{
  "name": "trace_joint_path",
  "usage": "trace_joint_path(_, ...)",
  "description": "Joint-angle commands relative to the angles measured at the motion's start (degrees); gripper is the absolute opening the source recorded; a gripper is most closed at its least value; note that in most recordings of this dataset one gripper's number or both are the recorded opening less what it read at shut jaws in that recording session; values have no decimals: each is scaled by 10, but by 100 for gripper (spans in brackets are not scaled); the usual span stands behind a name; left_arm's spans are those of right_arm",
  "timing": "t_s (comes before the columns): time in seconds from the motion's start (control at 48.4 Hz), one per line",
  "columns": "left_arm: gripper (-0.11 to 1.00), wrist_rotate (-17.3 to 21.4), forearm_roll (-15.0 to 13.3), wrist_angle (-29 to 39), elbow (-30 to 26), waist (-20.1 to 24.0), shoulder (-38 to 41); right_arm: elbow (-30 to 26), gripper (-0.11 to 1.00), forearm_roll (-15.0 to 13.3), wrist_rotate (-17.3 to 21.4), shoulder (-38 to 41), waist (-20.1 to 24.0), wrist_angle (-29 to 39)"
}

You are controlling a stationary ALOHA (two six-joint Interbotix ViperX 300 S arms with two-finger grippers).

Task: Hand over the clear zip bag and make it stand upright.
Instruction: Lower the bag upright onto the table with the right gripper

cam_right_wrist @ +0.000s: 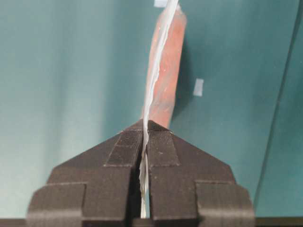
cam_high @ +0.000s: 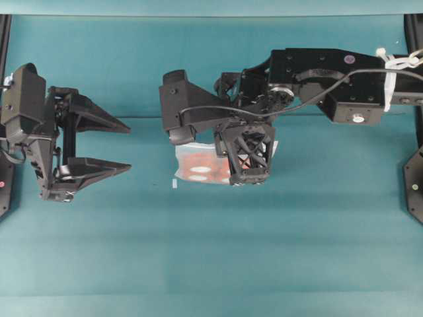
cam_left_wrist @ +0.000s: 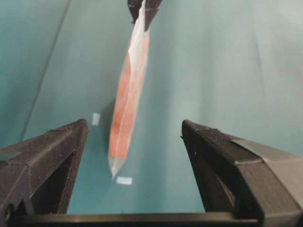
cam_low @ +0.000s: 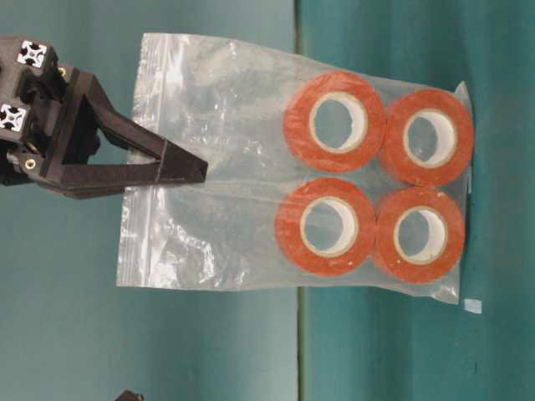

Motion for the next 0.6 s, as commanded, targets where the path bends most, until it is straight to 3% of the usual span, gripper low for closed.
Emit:
trace_joint_path(0.0, 87, -1, 2, -3, -5, 2, -3, -14, 1, 1, -11, -10, 2, 1)
trace_joint_path(0.248, 87, -1, 1, -3, -5, 3, -2, -18, 1, 1, -38, -8, 9, 2)
trace_joint_path(0.579, 87, 0, 2, -3, -5, 6, 4, -17, 1, 1, -38, -7, 14, -3)
